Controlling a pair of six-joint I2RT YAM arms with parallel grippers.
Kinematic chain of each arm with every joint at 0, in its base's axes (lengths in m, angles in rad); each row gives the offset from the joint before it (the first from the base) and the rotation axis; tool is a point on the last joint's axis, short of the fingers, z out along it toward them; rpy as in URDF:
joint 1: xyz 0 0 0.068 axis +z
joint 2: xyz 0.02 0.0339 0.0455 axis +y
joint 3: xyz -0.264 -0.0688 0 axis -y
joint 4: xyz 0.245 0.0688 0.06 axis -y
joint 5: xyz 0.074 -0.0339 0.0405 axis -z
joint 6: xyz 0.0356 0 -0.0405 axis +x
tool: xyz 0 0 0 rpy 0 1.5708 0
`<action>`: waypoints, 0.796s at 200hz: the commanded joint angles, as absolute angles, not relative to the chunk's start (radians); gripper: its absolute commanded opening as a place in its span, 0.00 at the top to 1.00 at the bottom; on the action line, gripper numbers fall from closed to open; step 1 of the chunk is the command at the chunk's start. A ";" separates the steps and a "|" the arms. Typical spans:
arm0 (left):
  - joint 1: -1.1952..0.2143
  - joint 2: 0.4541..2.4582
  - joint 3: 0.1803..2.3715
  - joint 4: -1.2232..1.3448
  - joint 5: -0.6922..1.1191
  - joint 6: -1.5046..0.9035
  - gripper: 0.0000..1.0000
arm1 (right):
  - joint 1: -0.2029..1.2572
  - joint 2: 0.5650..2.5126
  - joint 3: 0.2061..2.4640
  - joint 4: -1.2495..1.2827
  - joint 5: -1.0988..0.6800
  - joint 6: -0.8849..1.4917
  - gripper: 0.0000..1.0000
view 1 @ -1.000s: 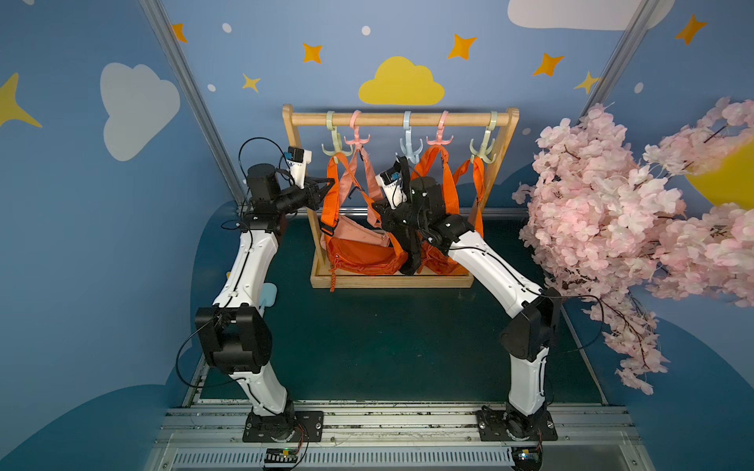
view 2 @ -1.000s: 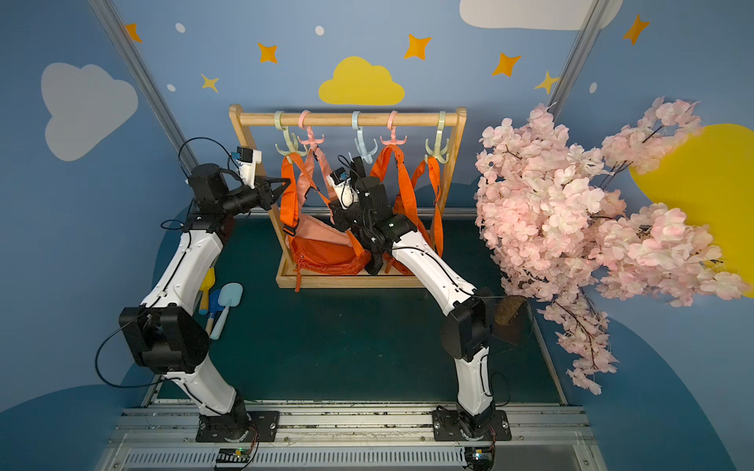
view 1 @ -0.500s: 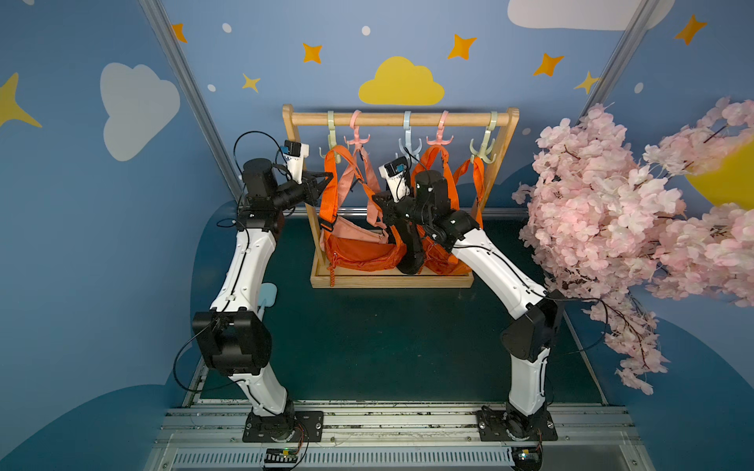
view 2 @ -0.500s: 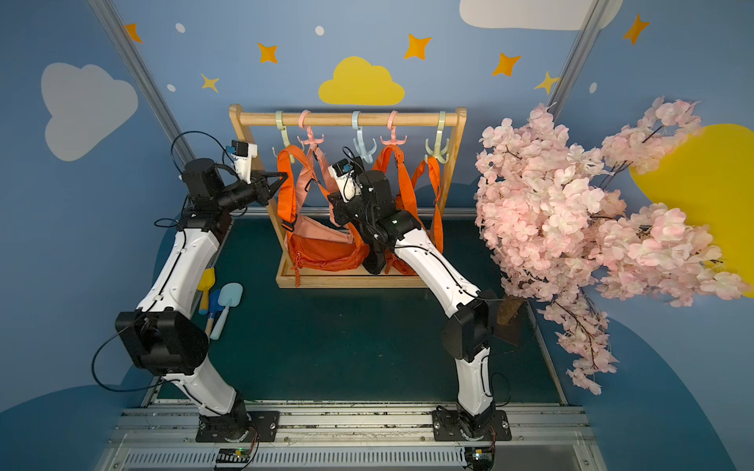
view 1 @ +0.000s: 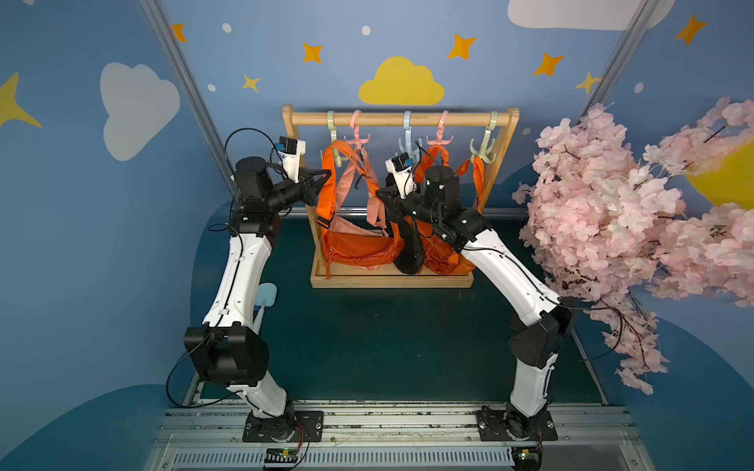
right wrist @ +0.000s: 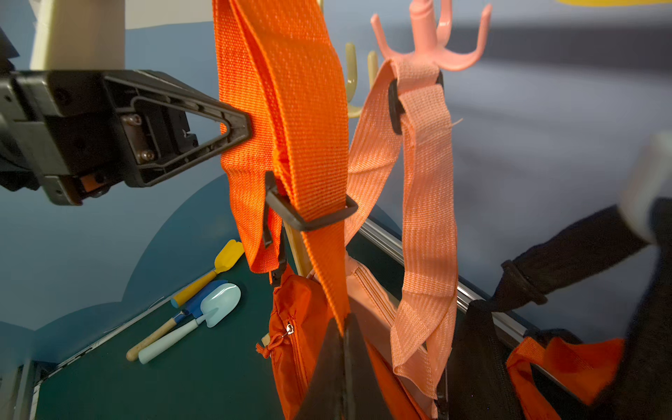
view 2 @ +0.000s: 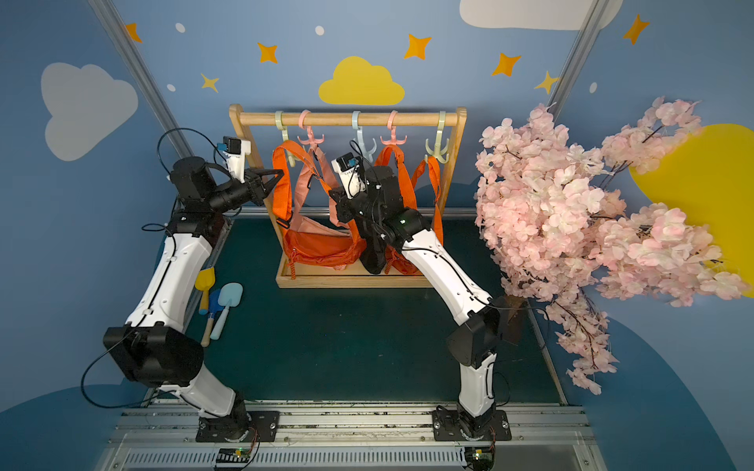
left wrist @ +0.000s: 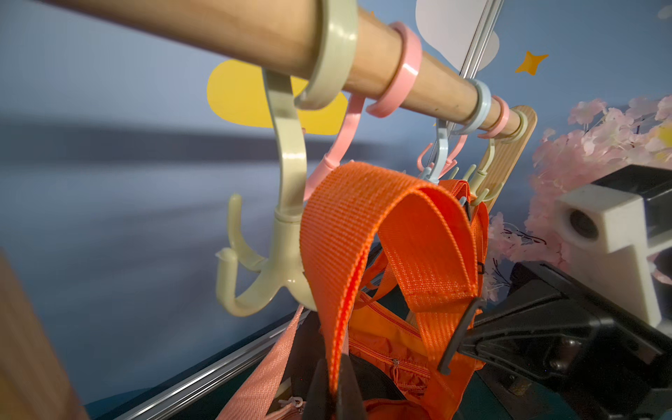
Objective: Take the bag off the hook
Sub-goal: Pick up the bag from the hook, then place the bag at the center of the board.
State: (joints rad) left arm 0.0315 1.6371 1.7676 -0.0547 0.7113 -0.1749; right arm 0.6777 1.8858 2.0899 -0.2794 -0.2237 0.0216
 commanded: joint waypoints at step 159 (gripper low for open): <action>0.028 0.991 1.273 -0.226 0.489 -0.052 0.96 | 0.827 1.496 1.591 -0.128 -0.460 -0.026 1.00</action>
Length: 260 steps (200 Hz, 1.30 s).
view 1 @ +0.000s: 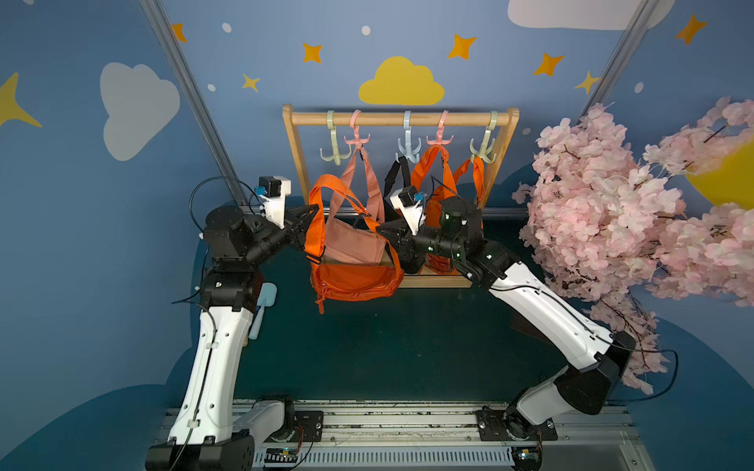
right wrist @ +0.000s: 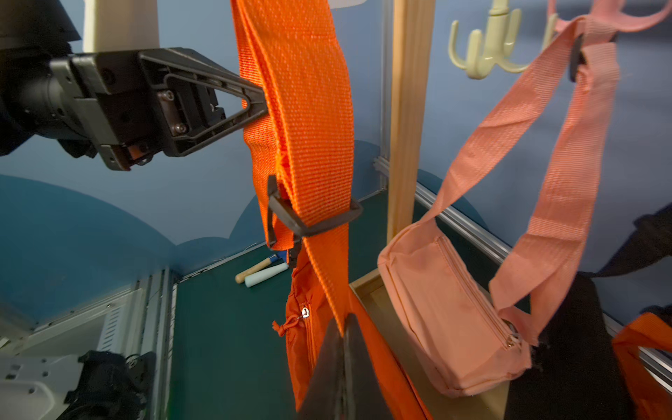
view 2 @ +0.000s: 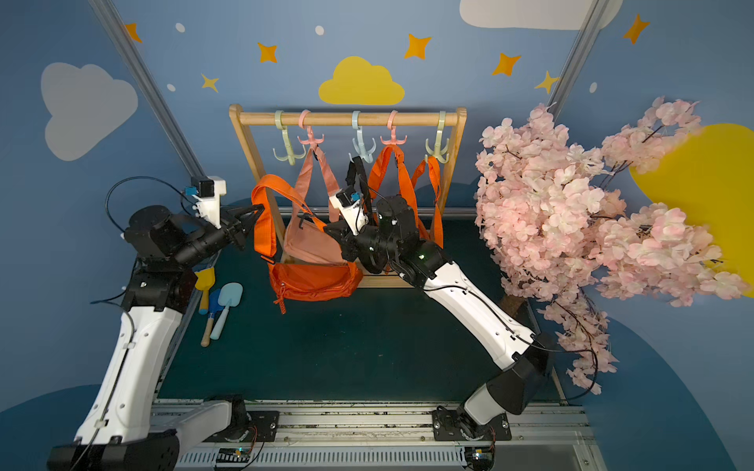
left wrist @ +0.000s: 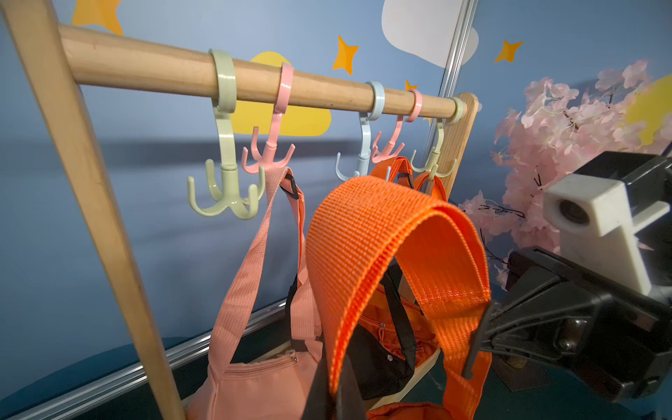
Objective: Take the bag off the hook
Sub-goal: Place the bag at the center of the board.
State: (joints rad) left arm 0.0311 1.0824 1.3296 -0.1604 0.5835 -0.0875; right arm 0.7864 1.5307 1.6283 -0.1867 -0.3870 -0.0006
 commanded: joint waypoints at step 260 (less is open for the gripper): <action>0.241 0.773 0.806 -0.275 -0.002 -0.135 0.90 | 1.081 2.132 2.071 -0.618 -0.578 0.035 1.00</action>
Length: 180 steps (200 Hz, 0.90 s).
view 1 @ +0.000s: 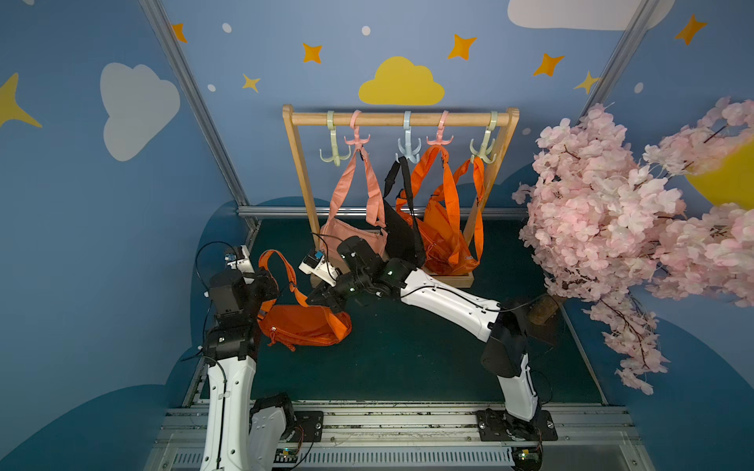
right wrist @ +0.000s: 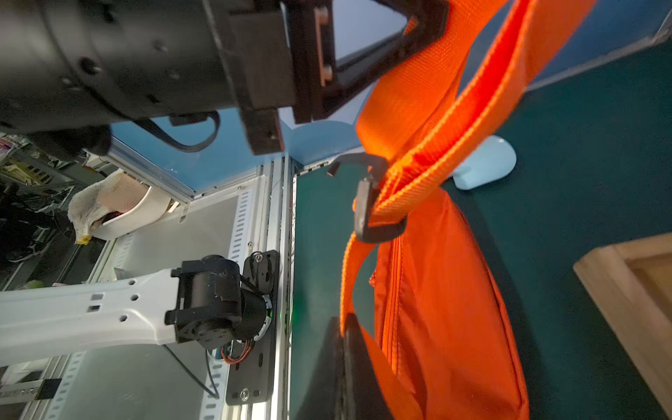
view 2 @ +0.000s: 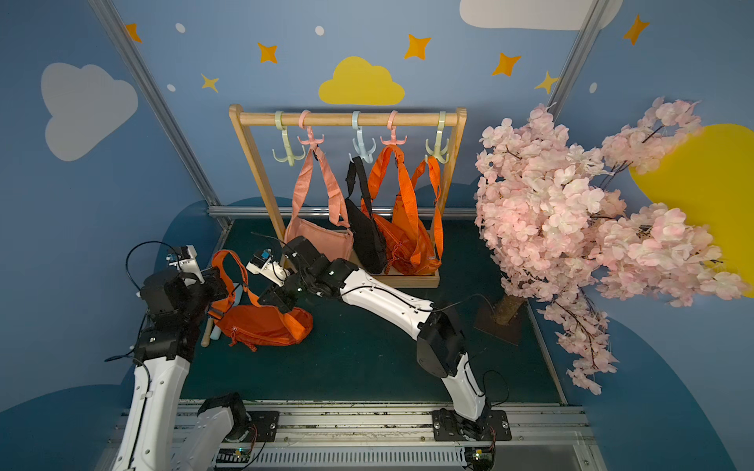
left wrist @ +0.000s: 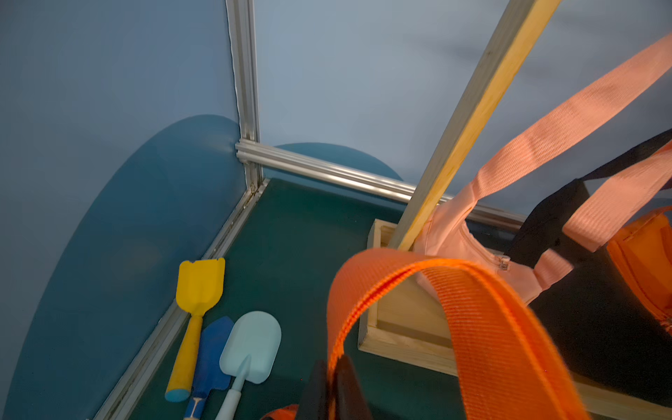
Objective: Take the bag off the hook
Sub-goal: Place the bag at the center of the board.
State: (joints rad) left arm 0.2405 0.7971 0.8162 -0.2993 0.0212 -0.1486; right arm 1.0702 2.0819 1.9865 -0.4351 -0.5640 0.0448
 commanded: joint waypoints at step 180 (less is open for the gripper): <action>0.227 0.747 0.822 -0.283 -0.037 -0.096 0.01 | 1.088 2.051 2.195 -0.894 -0.302 -0.079 0.54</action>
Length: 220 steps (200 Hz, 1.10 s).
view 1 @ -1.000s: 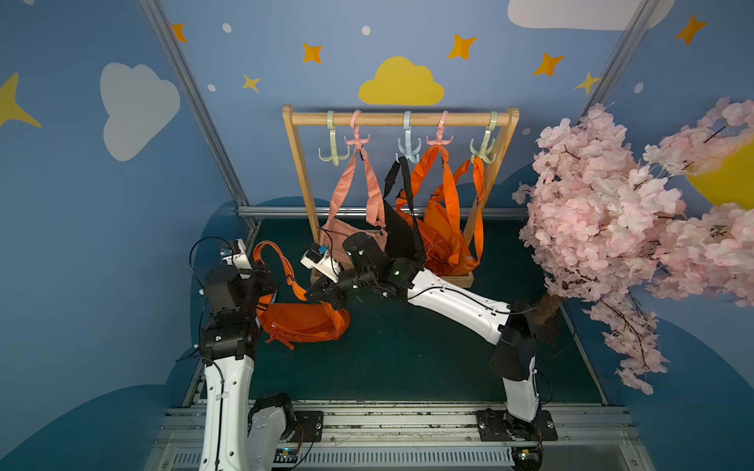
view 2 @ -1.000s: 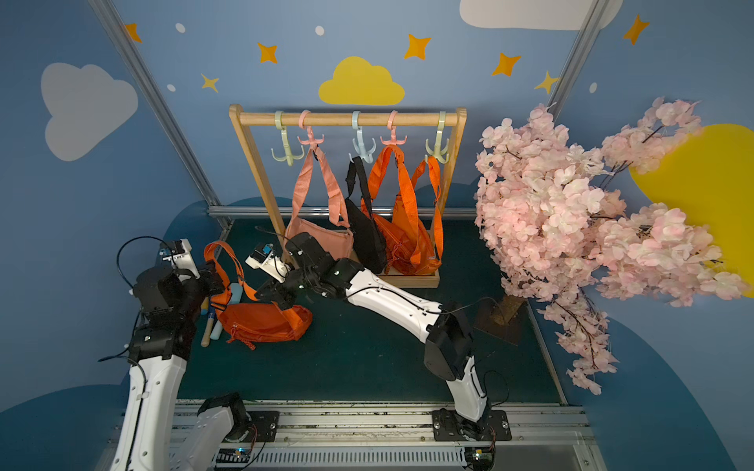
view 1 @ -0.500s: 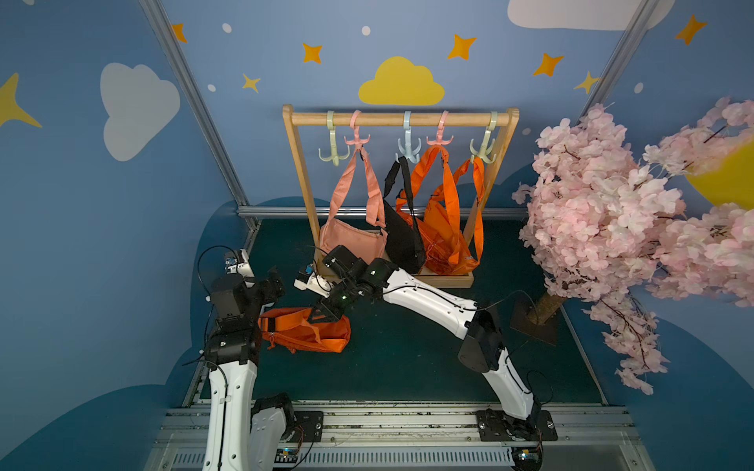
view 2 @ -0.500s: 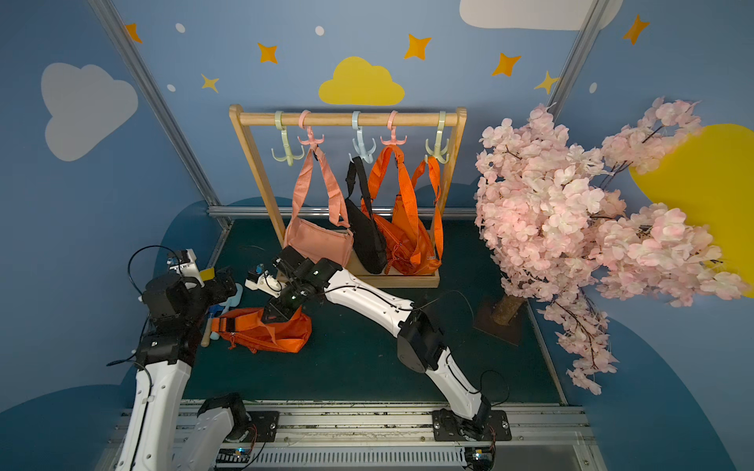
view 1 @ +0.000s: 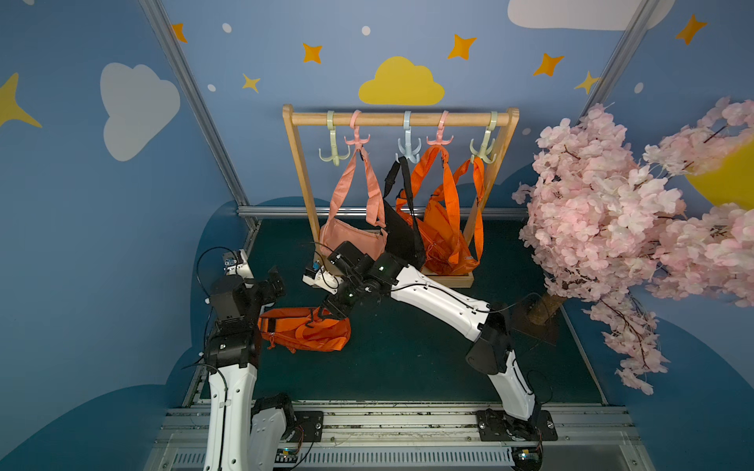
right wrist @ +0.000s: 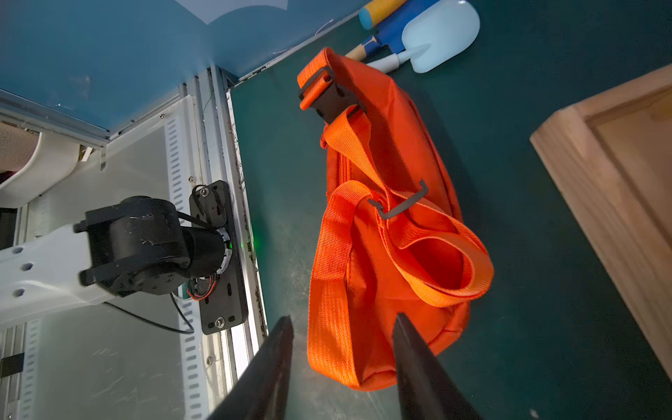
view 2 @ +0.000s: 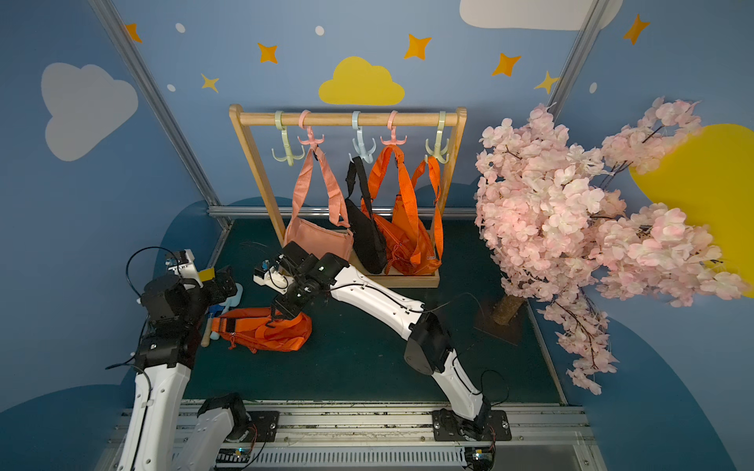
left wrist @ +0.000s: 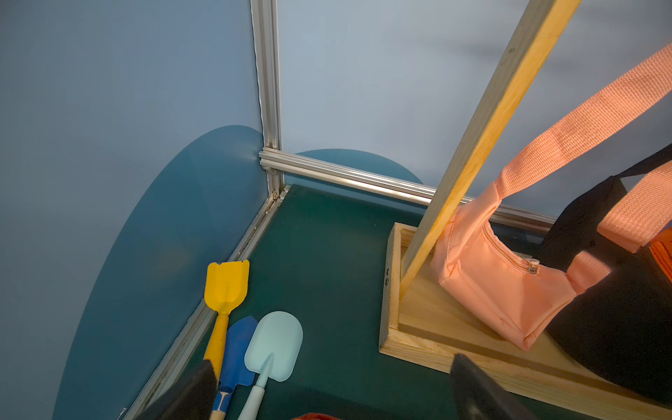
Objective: Take the bag off the hook
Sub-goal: Place the bag at the center of the board.
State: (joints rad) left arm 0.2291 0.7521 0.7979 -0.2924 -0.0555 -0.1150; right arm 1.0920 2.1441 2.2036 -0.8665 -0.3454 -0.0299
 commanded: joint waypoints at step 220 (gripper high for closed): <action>0.079 1.100 1.113 -0.052 0.458 -0.054 0.09 | 0.859 1.703 1.909 -0.441 -0.134 -0.349 0.64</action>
State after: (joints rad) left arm 0.0967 1.0683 1.0630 -0.0692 0.3695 -0.0700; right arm 0.8776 1.7218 1.9106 -0.5274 -0.1520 -0.3035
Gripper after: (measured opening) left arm 0.915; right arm 0.358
